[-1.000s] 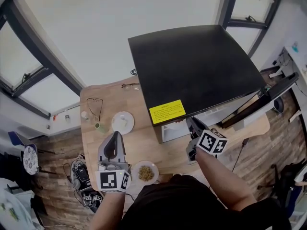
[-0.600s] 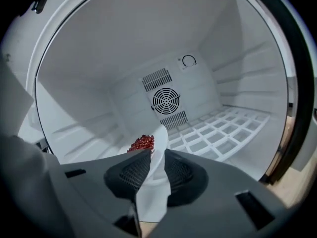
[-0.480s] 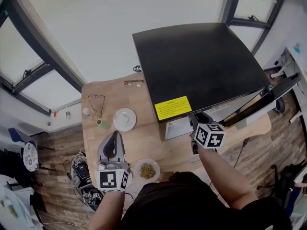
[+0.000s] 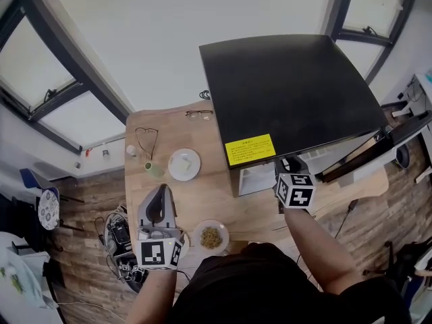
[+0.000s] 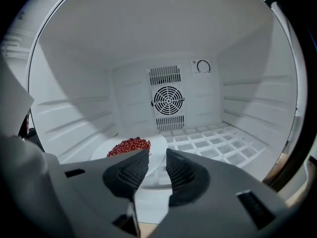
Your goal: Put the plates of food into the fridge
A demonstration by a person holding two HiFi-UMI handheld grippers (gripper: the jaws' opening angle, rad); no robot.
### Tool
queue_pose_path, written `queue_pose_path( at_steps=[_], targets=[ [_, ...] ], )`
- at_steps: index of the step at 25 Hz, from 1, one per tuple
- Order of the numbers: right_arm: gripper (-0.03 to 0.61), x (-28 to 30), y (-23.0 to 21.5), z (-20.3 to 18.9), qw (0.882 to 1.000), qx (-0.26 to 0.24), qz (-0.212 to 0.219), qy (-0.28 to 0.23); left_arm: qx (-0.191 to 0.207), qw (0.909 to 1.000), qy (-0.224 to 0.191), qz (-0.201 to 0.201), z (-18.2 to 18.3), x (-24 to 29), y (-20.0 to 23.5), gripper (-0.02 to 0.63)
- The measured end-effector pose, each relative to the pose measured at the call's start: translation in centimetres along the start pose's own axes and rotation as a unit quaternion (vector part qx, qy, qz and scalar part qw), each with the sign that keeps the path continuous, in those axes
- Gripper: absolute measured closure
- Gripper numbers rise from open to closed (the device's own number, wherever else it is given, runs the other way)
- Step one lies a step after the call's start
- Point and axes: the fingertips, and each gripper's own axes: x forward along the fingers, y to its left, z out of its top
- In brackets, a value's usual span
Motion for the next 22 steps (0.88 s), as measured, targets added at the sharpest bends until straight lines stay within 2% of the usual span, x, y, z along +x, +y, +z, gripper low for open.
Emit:
queue_pose_path(
  at_steps=[7, 10, 16, 19, 22],
  targets=[
    [0.454, -0.6, -0.7, 0.9, 1.000, -0.016, 0.010, -0.024, -0.003, 0.9995, 0.007, 0.030, -0.3, -1.5, -0.6, 0.610],
    [0.454, -1.2, -0.8, 1.6, 0.998, -0.025, 0.019, -0.046, 0.008, 0.9992, 0.020, 0.032, -0.8, -2.0, -1.5, 0.611],
    [0.454, -3.4, 0.0, 2.7, 0.994, -0.039, 0.055, -0.090, 0.003, 0.9985, 0.024, 0.048, -1.6, -3.2, -2.5, 0.611],
    [0.454, -4.9, 0.8, 3.3, 0.991, -0.032, 0.071, -0.109, -0.004, 0.9987, 0.025, 0.044, -1.8, -3.4, -2.6, 0.609],
    [0.456, -6.5, 2.3, 3.9, 0.987, -0.017, 0.089, -0.131, 0.015, 0.9996, 0.005, 0.024, -0.6, -3.8, -2.4, 0.609]
  ],
)
